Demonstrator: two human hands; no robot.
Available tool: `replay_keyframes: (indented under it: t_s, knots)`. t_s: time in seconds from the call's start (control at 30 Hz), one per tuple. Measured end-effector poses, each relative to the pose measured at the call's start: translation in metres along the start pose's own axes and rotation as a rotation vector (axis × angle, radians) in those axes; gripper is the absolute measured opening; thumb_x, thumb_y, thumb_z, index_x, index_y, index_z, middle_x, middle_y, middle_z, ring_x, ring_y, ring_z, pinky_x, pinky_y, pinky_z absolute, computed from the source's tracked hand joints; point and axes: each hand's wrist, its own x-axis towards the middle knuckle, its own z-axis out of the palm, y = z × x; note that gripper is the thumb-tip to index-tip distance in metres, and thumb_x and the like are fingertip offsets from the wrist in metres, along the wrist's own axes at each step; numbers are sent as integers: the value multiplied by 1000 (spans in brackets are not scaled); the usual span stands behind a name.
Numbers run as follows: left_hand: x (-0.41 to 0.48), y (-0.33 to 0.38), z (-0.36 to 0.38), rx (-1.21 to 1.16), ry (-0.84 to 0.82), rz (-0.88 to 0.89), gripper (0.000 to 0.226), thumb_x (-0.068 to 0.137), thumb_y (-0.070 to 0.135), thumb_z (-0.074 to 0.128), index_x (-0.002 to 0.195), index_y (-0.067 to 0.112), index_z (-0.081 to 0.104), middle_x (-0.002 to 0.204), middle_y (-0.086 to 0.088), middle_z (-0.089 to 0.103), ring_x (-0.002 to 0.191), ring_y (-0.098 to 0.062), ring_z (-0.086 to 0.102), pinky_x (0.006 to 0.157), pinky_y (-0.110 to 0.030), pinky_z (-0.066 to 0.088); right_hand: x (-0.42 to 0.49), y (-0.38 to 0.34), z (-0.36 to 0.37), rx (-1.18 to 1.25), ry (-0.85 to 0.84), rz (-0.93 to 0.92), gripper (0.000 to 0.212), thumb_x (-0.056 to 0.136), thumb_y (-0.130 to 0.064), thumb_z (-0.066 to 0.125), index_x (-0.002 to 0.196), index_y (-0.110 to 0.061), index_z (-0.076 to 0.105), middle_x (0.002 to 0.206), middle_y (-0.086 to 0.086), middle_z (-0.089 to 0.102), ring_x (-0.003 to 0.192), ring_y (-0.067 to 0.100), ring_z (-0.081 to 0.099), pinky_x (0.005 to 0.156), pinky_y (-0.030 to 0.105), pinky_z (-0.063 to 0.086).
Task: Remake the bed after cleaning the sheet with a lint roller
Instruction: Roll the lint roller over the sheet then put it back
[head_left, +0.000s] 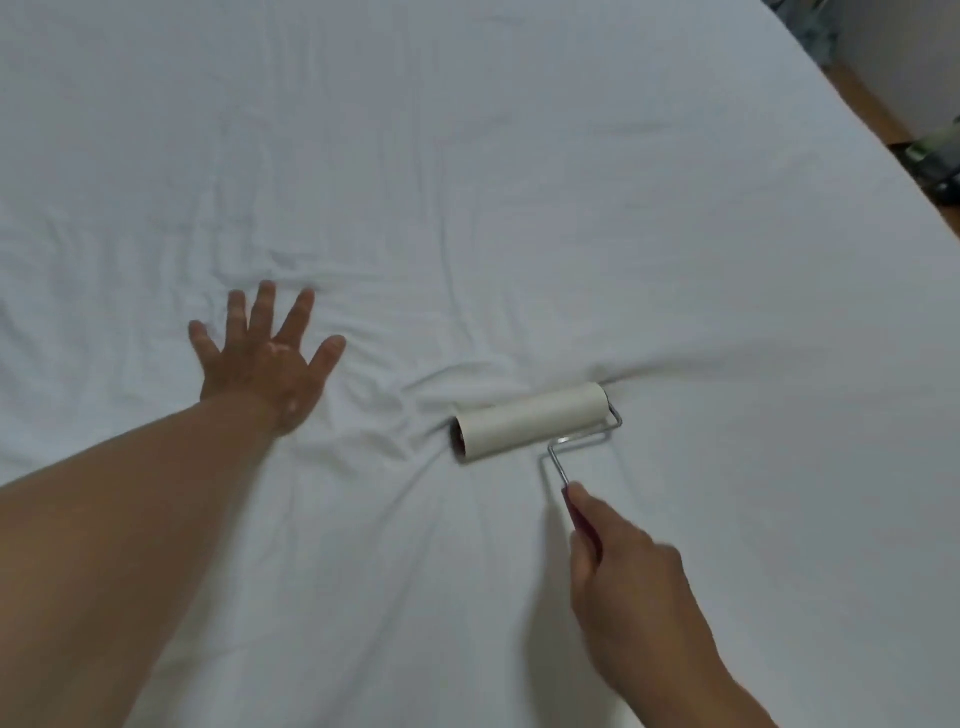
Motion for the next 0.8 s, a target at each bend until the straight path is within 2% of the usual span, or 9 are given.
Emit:
replay_keyframes:
  t_s: [0.1,0.27,0.4,0.5,0.57,0.67,0.73,0.8]
  knots:
    - [26,10,-7,-30,-14,-19,80,82,82,-11,152,45,-19,163,6,-27,151,-27,-22,116,-66,-10,62,-49,-7,0,56,-86,37,102,-35,36,136,-43,50,117,-4,69,106,25,64,86,37,53]
    - [73,27,-15,-29,7,-4,83,81,83,-12,151,41,-24,163,3,-29,150,-27,-25,115,-68,-10,148,-115,-13,-57,142,-167,27,97,-16,41,118,-22,56,107,4,67,94,32,62,81,42,54]
    - [87,30,2,-14,95,10,82,83,80,-15,152,37,-27,163,-2,-29,150,-29,-25,114,-69,-9,203,-158,-15,-23,174,-207,30,94,-11,41,116,-20,60,110,6,64,89,32,55,76,36,48]
    - [90,27,14,-26,128,16,80,85,79,-13,152,37,-25,163,-2,-28,150,-29,-24,114,-69,-9,240,-188,-19,8,158,-229,31,90,-8,38,110,-19,60,100,6,58,87,31,53,71,33,45]
    - [90,26,18,-18,147,17,80,86,78,-11,154,37,-21,165,-1,-24,151,-29,-20,115,-68,-8,260,-203,-29,47,151,-260,33,90,-8,40,112,-20,61,109,7,62,99,33,57,77,33,46]
    - [88,25,18,-29,159,21,82,87,79,-4,158,39,-7,167,1,-10,153,-26,-11,117,-65,-6,277,-210,-60,149,200,-300,34,98,-21,47,126,-28,64,130,1,63,121,25,55,94,25,41]
    - [85,26,12,-26,154,-2,84,87,80,-3,159,38,5,167,-1,0,153,-26,-5,117,-64,-4,286,-203,-89,193,296,-320,33,98,-27,49,127,-31,65,131,-2,64,121,21,57,95,20,39]
    - [87,39,-2,-80,147,-84,89,86,79,-3,157,30,19,164,-7,12,152,-29,3,116,-66,-2,298,-189,-116,162,324,-304,33,97,-24,48,123,-30,66,125,-1,66,114,22,59,90,20,42]
